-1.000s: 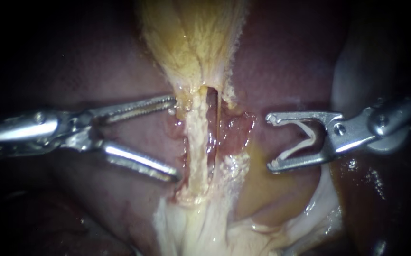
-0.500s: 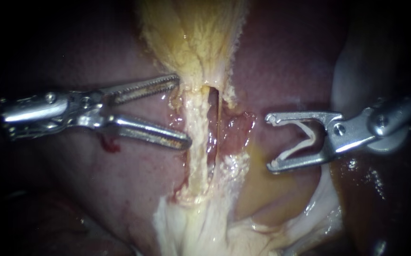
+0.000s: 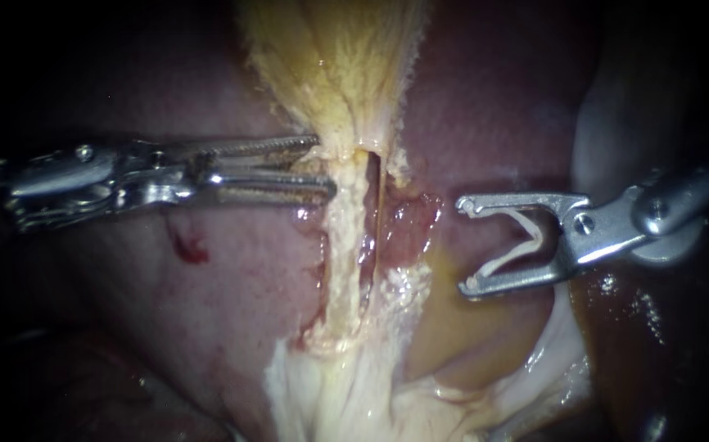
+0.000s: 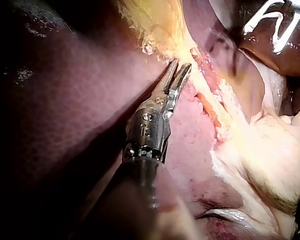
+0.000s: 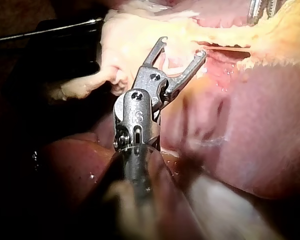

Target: Grabbing gallbladder

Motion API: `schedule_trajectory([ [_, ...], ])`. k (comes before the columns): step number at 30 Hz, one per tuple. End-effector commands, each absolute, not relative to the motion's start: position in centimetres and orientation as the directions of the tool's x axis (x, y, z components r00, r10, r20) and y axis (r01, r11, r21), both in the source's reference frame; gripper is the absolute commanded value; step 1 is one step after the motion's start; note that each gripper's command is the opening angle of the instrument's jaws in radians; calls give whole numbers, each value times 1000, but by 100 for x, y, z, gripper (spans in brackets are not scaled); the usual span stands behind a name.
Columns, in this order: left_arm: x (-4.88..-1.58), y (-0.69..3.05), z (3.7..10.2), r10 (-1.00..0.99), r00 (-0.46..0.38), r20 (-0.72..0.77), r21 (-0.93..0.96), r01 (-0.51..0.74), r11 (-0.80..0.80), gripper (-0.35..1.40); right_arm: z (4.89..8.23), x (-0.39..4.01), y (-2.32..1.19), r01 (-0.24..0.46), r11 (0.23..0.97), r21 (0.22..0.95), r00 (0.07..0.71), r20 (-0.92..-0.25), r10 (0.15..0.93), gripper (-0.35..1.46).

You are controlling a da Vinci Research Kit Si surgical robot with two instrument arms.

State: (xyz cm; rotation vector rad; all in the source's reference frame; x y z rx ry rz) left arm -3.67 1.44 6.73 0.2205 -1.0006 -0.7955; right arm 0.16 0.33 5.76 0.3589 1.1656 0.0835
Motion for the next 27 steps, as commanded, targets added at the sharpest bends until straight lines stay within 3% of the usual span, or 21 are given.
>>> schedule_trajectory([
  [1, -364, 145, 673, -687, 293, 665, 509, 496, 703, -23, 576, 17, 33, 120, 940, 319, 398, -883, 248, 50],
  [2, -361, 147, 672, -689, 294, 662, 508, 499, 702, -35, 576, 17, 33, 120, 940, 319, 398, -883, 248, 50],
  [17, -350, 155, 629, -720, 284, 632, 546, 496, 675, -35, 576, 17, 32, 120, 940, 318, 398, -883, 248, 50],
  [27, -313, 174, 570, -737, 270, 620, 576, 480, 661, -35, 576, 16, 32, 121, 940, 318, 398, -883, 248, 50],
])
